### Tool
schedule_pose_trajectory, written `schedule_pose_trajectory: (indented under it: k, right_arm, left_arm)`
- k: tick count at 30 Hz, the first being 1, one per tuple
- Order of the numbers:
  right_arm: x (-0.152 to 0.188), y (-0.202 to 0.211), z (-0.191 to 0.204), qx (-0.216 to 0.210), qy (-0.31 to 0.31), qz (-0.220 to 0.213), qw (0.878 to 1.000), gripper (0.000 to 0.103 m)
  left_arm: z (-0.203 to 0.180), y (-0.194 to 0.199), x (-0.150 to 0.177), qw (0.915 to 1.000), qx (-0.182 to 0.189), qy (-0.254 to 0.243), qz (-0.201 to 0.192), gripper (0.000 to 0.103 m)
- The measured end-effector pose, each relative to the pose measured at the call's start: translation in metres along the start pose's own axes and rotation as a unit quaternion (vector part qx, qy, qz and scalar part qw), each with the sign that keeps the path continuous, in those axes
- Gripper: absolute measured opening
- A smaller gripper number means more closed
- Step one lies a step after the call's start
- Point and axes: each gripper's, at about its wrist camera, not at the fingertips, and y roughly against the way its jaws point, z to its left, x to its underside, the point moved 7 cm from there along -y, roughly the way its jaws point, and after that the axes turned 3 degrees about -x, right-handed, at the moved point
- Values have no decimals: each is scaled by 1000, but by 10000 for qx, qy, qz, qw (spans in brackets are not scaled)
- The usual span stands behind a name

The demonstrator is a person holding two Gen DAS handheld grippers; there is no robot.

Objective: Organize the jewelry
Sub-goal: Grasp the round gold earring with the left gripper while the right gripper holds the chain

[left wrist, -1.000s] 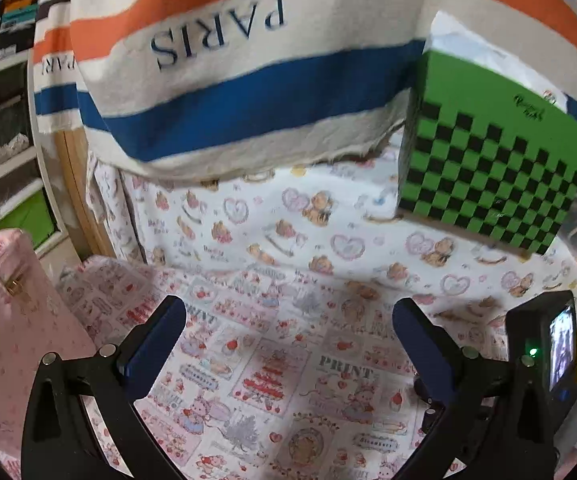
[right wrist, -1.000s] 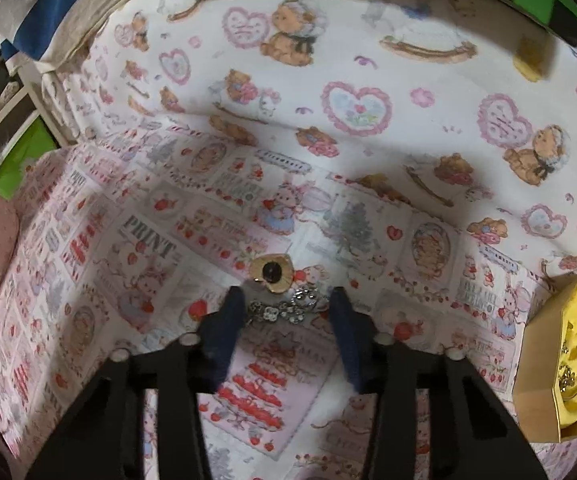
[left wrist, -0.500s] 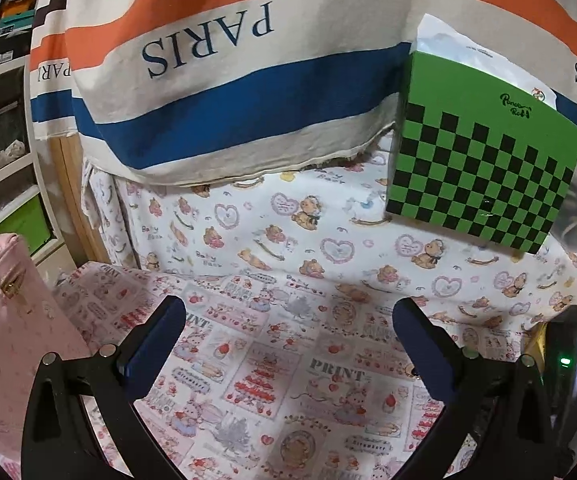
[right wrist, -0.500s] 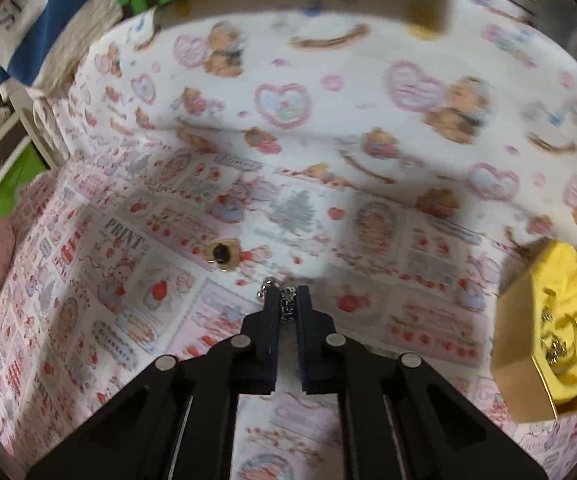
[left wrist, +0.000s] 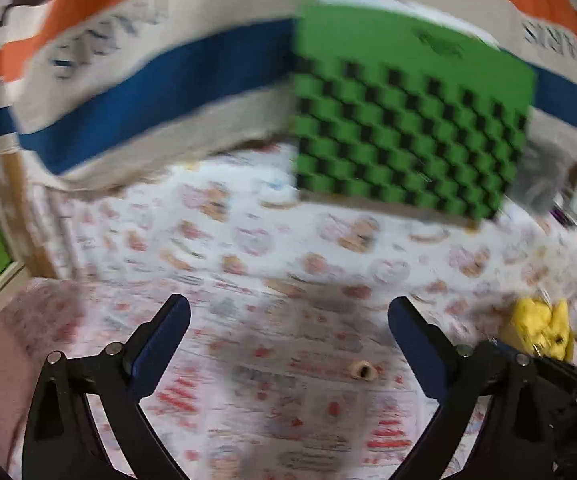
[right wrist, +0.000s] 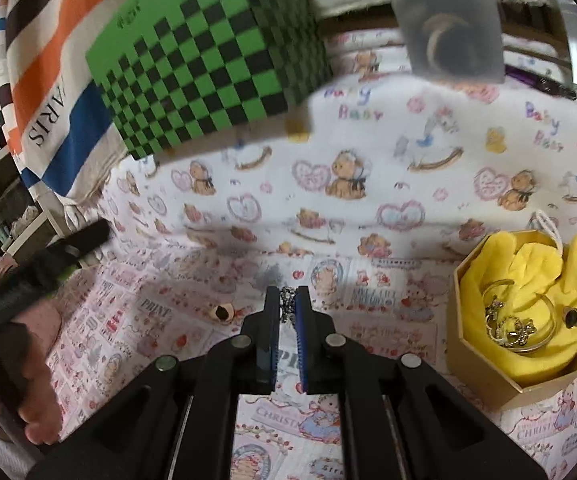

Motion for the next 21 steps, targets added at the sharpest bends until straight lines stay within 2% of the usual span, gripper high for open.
schedule_pose_trajectory:
  k: [1,2,3,4,7,10,12,14,21]
  right_arm:
    - [1,0,2,-18,-8,-38,10000,7]
    - [3,-3,5,-94,-40,-49,9999,7]
    - [5,-4,7,-120,-72,-51,9999,7]
    - [4,-3,7,-79,-86,-79,9999,7]
    - [2,0,4,121,-60,-228,9996,7]
    - [-1,3,-6,191,-249,-274,9991,7]
    - [-2,4,-12,218,-326,-274,9989,7]
    - [-2,4,-17,261,-400,-269,9985,7]
    - [-3,4,-20,313,-410,-278,9983,7]
  left_arm:
    - [-12,-9,5,9991,380,-62,162,98]
    - [-22,-19,10,9967,711,-135,356,93]
    - [-29,-30,16,9949,824,-188,553,80]
    - [-33,-39,22,9940,774,-182,746,74]
    - [-40,-54,33,9890,1030,-59,1057,65]
    - [-41,-60,38,9906,829,-257,1060,55]
    - [-41,-65,42,9905,734,-336,1114,38]
    - [-41,-67,45,9894,760,-448,1152,29]
    - [-45,-76,54,9864,792,-469,1361,22]
